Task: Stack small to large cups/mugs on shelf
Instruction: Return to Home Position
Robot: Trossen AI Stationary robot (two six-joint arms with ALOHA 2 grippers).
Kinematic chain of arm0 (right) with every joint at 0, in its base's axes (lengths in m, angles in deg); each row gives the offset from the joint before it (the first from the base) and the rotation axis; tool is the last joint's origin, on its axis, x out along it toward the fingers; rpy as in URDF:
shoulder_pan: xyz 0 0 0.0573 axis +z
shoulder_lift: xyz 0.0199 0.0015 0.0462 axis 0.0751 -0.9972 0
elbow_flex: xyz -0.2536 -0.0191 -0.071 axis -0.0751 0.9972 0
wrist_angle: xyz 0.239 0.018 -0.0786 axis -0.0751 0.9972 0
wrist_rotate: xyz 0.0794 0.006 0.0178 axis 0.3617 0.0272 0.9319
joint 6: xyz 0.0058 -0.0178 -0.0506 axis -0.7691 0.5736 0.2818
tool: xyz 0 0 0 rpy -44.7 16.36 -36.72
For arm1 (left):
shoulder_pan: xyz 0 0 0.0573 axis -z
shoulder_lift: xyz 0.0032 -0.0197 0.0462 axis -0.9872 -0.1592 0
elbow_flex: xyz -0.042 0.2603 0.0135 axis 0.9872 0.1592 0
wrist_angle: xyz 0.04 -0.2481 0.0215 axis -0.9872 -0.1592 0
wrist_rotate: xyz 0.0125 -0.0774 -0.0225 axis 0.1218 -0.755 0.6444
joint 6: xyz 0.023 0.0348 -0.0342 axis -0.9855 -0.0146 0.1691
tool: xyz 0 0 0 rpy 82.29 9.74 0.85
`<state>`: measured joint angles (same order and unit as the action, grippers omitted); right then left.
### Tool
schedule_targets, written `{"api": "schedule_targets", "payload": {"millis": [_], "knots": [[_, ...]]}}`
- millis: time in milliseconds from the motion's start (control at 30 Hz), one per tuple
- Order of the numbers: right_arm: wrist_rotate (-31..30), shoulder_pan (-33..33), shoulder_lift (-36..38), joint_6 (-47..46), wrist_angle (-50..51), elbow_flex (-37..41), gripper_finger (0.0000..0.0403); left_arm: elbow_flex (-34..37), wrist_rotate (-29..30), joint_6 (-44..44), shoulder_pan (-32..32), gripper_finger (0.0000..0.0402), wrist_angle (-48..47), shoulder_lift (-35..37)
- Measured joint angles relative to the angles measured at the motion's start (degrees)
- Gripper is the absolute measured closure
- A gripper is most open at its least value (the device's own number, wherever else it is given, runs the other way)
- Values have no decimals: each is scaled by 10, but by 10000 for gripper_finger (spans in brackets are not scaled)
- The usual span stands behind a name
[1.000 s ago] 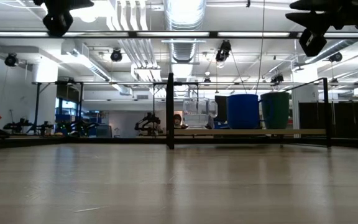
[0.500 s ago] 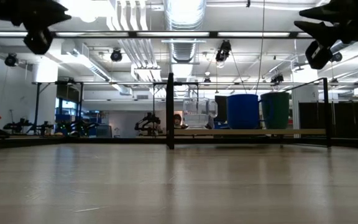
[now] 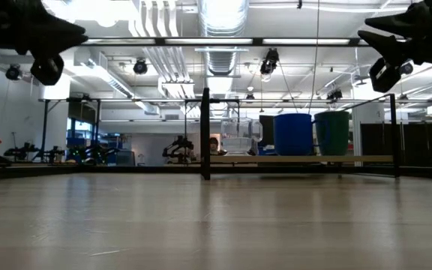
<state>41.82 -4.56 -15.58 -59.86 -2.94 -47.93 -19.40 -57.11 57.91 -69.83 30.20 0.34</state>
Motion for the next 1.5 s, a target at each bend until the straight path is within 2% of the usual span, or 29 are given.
{"api": "schedule_targets", "payload": {"millis": [200, 400, 667, 833, 1500], "knots": [[-6, 0, -5, 10, -3, -1, 326, 42, 4, -46, 0, 354, 80, 11], [-14, 0, -4, 24, 0, -1, 326, 89, -2, -57, 0, 354, 121, 11], [-14, 0, -5, 26, 23, -1, 326, 115, -11, -59, 0, 354, 119, 10], [-14, 0, -5, 12, 38, -1, 326, 119, -36, -83, 0, 354, 119, 11], [-14, 0, -6, 4, 40, -1, 326, 123, -40, -87, 0, 354, 124, -18]]}}
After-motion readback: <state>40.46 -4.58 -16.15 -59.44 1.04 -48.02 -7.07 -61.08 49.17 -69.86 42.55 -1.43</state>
